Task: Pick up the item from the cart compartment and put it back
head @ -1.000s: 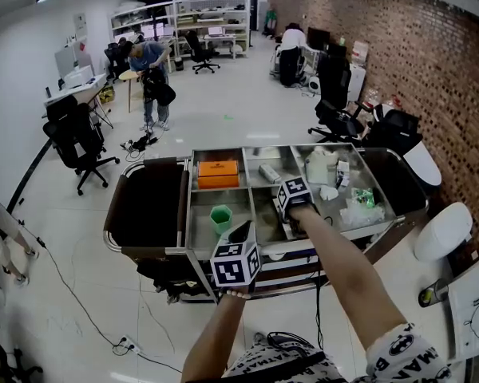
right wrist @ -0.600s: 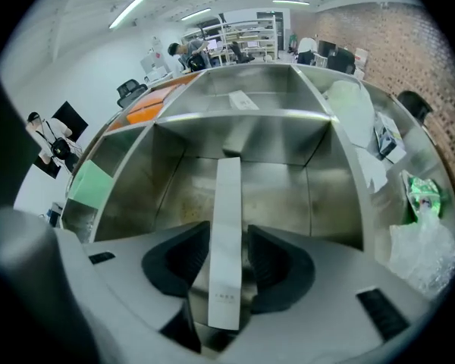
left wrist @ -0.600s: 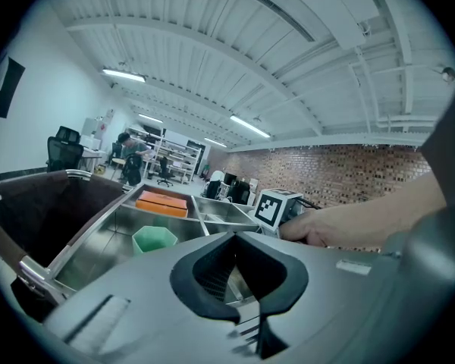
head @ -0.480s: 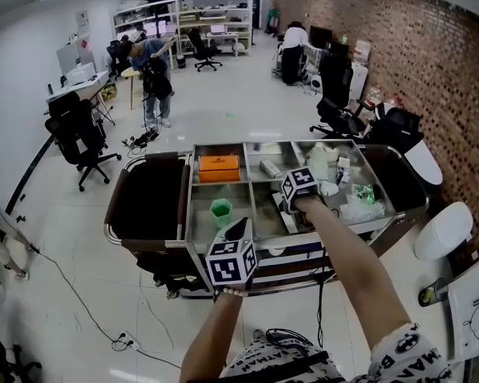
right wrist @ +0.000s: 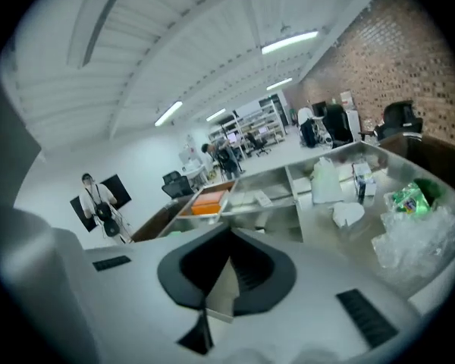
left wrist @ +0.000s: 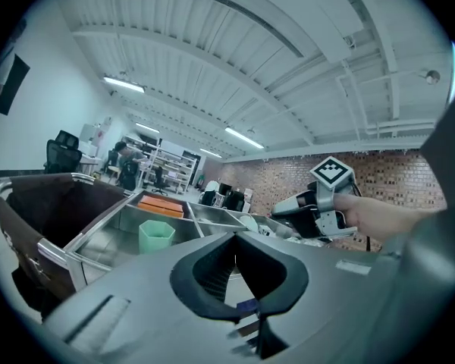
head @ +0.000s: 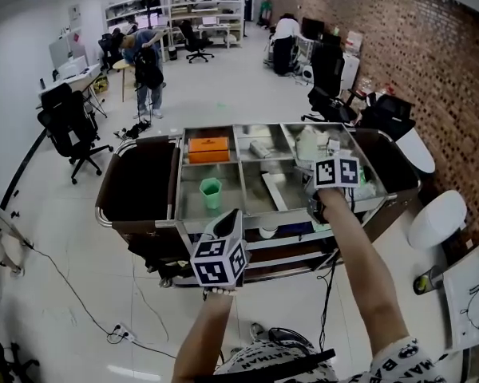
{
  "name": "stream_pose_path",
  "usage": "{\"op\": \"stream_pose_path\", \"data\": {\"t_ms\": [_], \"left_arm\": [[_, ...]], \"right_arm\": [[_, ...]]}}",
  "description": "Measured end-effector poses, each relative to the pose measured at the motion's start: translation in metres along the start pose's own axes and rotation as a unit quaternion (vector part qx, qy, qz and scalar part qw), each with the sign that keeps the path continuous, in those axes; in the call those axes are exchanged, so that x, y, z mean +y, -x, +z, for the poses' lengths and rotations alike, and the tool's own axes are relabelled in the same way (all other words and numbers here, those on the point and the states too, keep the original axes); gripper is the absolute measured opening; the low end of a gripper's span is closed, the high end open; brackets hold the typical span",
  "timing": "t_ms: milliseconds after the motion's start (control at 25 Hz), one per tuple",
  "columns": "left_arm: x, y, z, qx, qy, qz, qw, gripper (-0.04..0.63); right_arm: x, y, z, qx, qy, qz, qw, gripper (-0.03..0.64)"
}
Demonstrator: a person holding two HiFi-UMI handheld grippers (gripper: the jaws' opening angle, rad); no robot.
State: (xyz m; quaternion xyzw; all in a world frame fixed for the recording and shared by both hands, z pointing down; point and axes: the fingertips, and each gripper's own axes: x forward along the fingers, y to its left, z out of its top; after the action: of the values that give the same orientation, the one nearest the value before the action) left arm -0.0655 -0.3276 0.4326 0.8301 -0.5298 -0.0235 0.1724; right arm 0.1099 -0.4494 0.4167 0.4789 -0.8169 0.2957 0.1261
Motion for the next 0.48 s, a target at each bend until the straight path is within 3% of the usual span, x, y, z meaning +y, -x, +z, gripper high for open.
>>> {"op": "stream_pose_path", "data": {"t_ms": [200,480], "left_arm": [[-0.027,0.026,-0.004,-0.014,-0.017,-0.001,0.9998,0.006],[-0.070,0.061,-0.037,-0.022,-0.038,0.025,0.9987,0.006]], "right_arm": [[0.033,0.070,-0.004,-0.125,0.009,0.060,0.990,0.009],[0.035,0.137,-0.076,-0.151,0.090,0.067,0.982,0.009]]}}
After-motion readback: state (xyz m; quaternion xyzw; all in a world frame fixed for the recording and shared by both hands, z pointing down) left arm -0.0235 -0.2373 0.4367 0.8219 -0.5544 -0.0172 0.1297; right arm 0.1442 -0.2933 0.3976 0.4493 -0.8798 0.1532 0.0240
